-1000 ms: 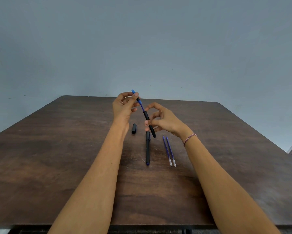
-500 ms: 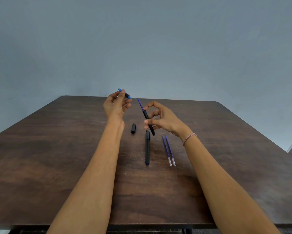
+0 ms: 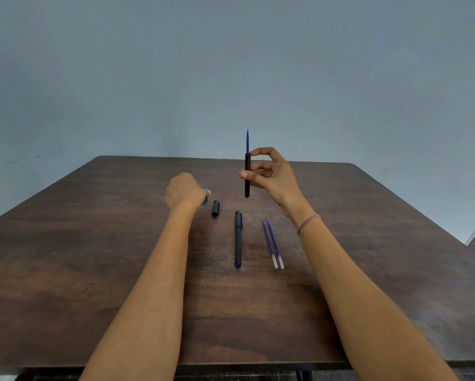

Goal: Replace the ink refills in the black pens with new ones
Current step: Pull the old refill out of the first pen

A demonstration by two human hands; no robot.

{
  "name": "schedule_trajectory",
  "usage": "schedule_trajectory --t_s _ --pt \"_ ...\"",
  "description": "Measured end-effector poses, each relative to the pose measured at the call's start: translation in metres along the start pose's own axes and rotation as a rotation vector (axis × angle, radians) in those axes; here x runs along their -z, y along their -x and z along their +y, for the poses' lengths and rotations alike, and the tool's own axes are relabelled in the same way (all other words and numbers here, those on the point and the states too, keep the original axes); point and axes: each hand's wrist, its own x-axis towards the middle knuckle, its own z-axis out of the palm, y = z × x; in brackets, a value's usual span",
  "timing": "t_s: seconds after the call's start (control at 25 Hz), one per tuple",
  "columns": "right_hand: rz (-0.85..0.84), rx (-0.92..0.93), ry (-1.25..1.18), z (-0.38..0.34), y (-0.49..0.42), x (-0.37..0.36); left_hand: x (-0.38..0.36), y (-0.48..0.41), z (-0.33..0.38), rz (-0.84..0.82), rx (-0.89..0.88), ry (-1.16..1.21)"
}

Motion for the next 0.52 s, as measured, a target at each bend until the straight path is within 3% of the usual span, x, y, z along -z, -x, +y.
schedule_trajectory --t_s 0.16,0.52 --pt "0.022 -0.012 -0.076 -0.0029 -0.0001 -0.0006 -0.0006 0.0012 -0.0032 -0.024 0.028 -0.149" --pt "0.022 -0.009 -0.049 -0.0024 -0.0001 0.0 0.0005 -0.0003 -0.006 -0.115 0.071 -0.143"
